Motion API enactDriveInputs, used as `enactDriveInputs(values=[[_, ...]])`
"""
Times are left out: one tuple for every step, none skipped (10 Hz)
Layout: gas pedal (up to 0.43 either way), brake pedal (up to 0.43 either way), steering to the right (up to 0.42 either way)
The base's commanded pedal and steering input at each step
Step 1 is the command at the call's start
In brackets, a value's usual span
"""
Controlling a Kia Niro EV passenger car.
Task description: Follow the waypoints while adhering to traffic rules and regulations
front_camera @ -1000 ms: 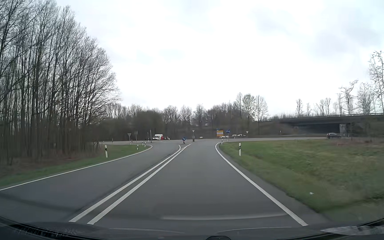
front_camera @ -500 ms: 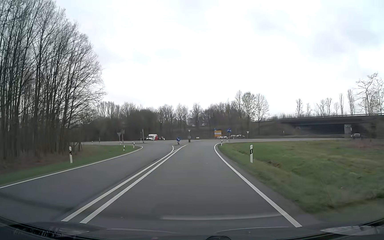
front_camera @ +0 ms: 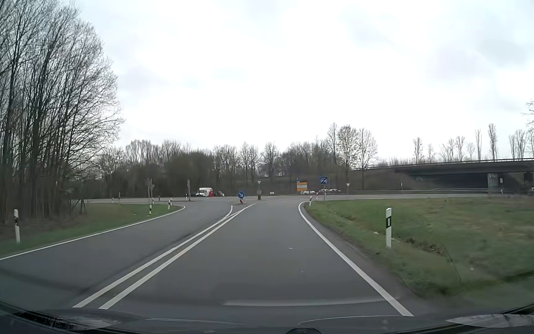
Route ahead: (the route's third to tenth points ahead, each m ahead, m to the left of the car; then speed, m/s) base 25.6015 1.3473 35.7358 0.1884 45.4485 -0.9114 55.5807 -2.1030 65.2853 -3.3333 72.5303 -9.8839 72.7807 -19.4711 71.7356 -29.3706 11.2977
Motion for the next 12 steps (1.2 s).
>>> enactDriveInputs(values=[[0.067, 0.000, 0.001], [0.067, 0.000, 0.001], [0.067, 0.000, 0.001], [0.067, 0.000, 0.001], [0.067, 0.000, 0.001], [0.067, 0.000, 0.001], [0.067, 0.000, 0.001], [0.067, 0.000, 0.001], [0.067, 0.000, 0.002], [0.067, 0.000, 0.001], [0.067, 0.000, 0.001], [0.067, 0.000, 0.002]])
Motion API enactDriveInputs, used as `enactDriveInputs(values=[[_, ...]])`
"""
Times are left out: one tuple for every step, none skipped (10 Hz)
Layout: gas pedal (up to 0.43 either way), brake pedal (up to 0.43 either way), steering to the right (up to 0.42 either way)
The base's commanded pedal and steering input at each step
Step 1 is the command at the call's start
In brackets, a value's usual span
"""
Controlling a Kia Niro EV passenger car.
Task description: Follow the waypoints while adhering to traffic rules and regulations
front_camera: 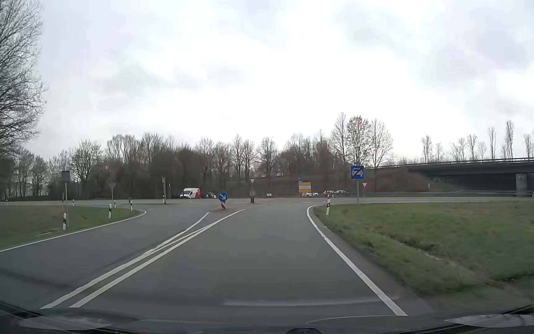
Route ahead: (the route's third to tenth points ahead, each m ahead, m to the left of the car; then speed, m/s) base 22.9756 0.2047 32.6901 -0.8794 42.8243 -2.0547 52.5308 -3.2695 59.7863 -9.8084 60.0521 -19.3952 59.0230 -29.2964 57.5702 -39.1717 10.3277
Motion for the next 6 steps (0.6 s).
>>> enactDriveInputs(values=[[0.067, 0.000, 0.001], [0.067, 0.000, 0.002], [0.059, 0.000, 0.002], [0.059, 0.000, 0.002], [0.059, 0.000, 0.003], [0.059, 0.000, 0.003]])
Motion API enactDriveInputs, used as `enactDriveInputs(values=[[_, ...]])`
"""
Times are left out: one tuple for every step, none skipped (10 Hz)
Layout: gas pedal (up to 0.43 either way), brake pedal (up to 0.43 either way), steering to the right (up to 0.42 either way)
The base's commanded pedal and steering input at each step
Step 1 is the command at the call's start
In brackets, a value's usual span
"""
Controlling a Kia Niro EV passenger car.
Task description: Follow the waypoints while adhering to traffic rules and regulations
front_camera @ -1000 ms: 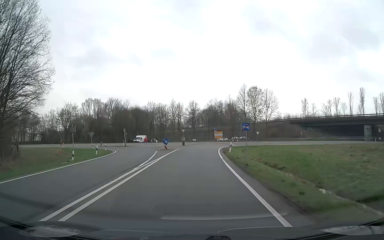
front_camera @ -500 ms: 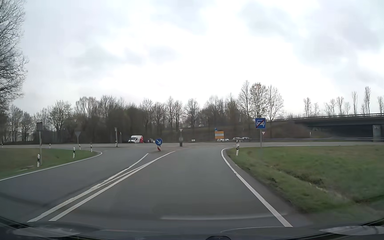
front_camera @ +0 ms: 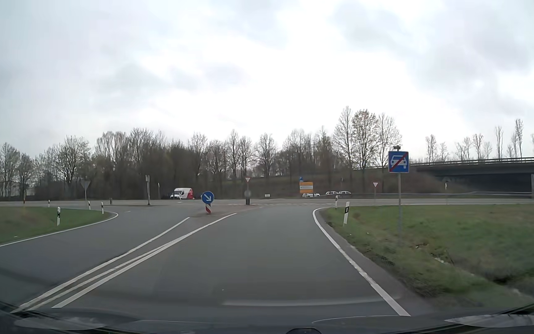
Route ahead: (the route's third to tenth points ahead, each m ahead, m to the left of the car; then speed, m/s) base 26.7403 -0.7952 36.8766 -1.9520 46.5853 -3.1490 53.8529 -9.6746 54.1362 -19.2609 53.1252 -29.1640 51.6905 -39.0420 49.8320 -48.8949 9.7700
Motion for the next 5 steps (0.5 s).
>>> enactDriveInputs(values=[[0.059, 0.000, 0.003], [0.059, 0.000, 0.004], [0.059, 0.000, 0.005], [0.059, 0.000, 0.005], [0.059, 0.000, 0.005]])
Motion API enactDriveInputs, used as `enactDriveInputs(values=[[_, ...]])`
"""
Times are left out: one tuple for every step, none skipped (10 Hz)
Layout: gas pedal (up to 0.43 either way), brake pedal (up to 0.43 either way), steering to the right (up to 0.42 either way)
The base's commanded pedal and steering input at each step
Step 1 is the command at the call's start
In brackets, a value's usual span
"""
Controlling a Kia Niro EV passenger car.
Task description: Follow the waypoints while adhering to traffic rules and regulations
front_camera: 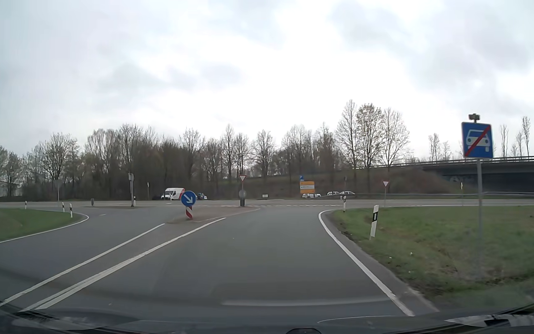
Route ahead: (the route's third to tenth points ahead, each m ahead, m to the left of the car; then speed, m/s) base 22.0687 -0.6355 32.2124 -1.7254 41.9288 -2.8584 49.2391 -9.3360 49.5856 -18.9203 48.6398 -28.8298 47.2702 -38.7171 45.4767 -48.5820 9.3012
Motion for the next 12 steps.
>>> enactDriveInputs(values=[[0.059, 0.000, 0.006], [0.059, 0.000, 0.006], [0.059, 0.000, 0.006], [0.059, 0.000, 0.007], [0.059, 0.000, 0.007], [0.059, 0.000, 0.008], [0.047, 0.000, 0.009], [0.047, 0.000, 0.010], [0.047, 0.000, 0.010], [0.047, 0.000, 0.010], [0.039, 0.000, 0.011], [0.039, 0.000, 0.011]])
